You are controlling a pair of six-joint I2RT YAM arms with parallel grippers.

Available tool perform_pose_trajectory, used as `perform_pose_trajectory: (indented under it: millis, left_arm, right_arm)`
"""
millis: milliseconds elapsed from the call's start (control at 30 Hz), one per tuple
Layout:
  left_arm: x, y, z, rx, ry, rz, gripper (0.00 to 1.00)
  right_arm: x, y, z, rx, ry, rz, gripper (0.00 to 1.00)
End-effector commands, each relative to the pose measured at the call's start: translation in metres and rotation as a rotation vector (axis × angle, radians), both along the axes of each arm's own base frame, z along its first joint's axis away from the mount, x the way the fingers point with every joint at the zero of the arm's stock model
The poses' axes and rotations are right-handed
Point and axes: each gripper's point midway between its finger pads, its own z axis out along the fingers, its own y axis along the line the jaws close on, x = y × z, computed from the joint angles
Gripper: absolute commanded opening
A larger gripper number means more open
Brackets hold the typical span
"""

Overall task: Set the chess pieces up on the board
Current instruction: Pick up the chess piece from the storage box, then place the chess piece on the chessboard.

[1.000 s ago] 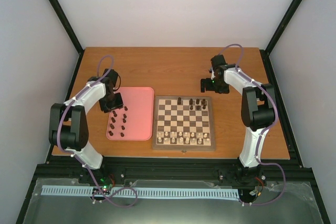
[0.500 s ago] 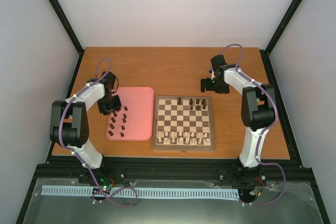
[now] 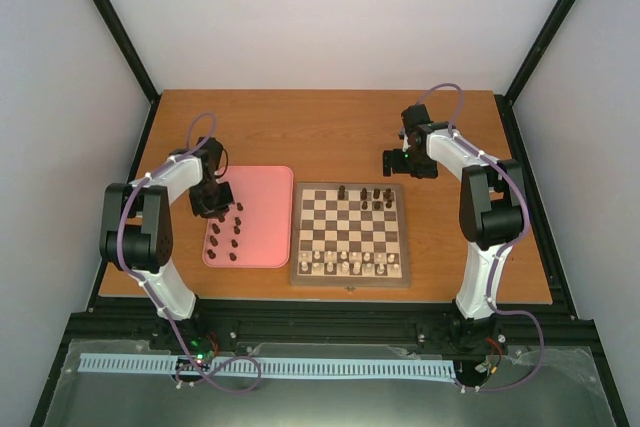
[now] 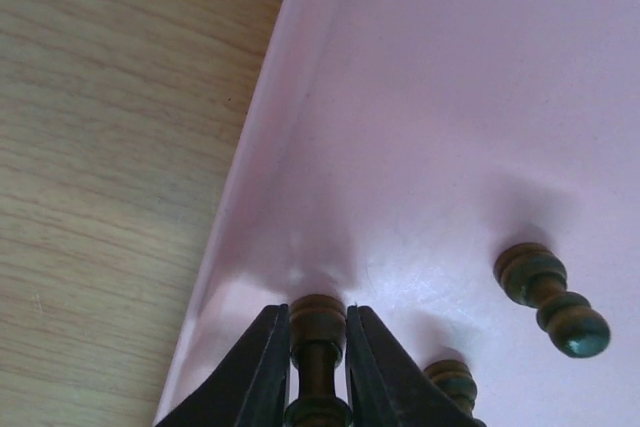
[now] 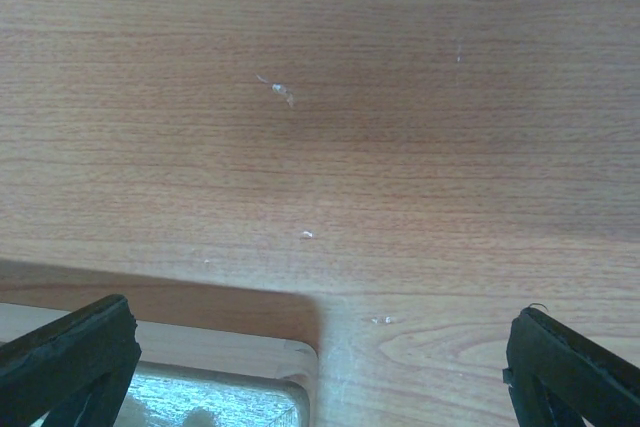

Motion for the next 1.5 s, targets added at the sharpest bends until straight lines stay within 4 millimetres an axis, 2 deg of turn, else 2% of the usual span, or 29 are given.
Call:
perform_pose_trajectory:
  millis: [0, 200, 300, 500, 567, 633, 700, 967, 1200, 1333, 1467]
  left_arm:
    - [0.019, 0.002, 0.012, 0.0, -0.048, -0.004, 0.15]
    - [0.025, 0.0, 0.028, -0.006, -0.061, -0.015, 0.02]
    - [0.026, -0.003, 0.041, -0.028, -0.078, -0.016, 0.01]
    - [0.038, -0.02, 0.09, -0.092, -0.168, -0.045, 0.01]
    - [0.044, -0.033, 0.106, -0.084, -0.185, -0.094, 0.01]
    - [0.049, -0.052, 0.117, -0.089, -0.183, -0.152, 0.01]
    - [0.054, -0.081, 0.124, -0.118, -0.176, -0.221, 0.01]
    - [0.079, -0.193, 0.135, -0.18, -0.201, -0.444, 0.01]
    - [0.107, -0.271, 0.144, -0.208, -0.271, -0.56, 0.01]
    - [0.106, -0.309, 0.143, -0.243, -0.277, -0.612, 0.01]
    - [0.093, -0.341, 0.141, -0.279, -0.283, -0.67, 0.01]
  right_arm:
    - [0.002, 0.0, -0.005, -0.023, 0.007, 0.015, 1.0]
    - [0.002, 0.0, -0.004, -0.026, 0.005, 0.013, 1.0]
    - [0.002, 0.0, -0.002, -0.024, 0.002, 0.014, 1.0]
    - [0.002, 0.0, -0.003, -0.02, 0.005, 0.01, 1.0]
    - [0.003, 0.001, -0.004, -0.018, 0.005, 0.01, 1.0]
    - [0.003, 0.001, -0.004, -0.018, 0.005, 0.01, 1.0]
    - [0.004, 0.001, -0.003, -0.019, 0.004, 0.009, 1.0]
    - [0.008, 0.001, 0.0, -0.023, -0.005, 0.008, 1.0]
    - [0.012, 0.004, -0.001, -0.009, -0.003, 0.008, 1.0]
    - [0.012, 0.003, -0.001, -0.016, -0.004, 0.011, 1.0]
    - [0.011, 0.001, -0.002, -0.023, -0.004, 0.008, 1.0]
